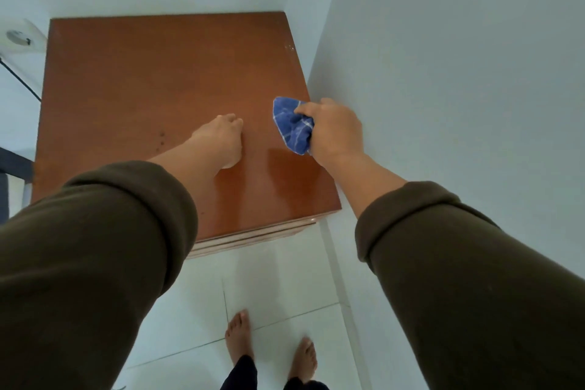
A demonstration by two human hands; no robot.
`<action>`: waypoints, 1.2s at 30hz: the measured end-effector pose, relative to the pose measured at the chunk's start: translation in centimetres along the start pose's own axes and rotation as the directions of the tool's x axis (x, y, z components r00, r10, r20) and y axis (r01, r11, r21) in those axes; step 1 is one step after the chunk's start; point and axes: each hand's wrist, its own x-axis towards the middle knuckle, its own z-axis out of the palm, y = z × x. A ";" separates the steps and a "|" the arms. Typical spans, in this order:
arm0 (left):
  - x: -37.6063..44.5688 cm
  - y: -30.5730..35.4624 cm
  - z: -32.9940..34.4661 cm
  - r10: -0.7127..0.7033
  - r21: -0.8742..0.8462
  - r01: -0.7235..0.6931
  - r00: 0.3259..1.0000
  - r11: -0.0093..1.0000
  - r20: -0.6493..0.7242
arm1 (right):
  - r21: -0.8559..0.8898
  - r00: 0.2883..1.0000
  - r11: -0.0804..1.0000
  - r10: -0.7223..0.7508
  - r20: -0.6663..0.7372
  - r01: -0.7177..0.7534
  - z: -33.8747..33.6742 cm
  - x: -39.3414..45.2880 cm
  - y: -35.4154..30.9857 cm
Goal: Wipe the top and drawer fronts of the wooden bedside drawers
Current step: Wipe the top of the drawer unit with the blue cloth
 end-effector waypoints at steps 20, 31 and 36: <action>17.5 0.8 -6.9 -0.165 0.033 0.162 0.963 0.986 0.215 | -0.075 0.996 0.997 -0.042 -0.076 0.036 0.9 28.2 0.9; 19.8 2.9 -7.9 -0.288 0.014 0.295 0.921 0.955 0.262 | -0.285 0.997 0.957 -0.029 0.077 0.050 3.6 34.2 -0.8; 20.2 3.3 -7.8 -0.306 0.033 0.308 0.918 0.951 0.252 | -0.245 0.995 0.968 -0.035 0.090 0.056 4.3 34.4 -0.3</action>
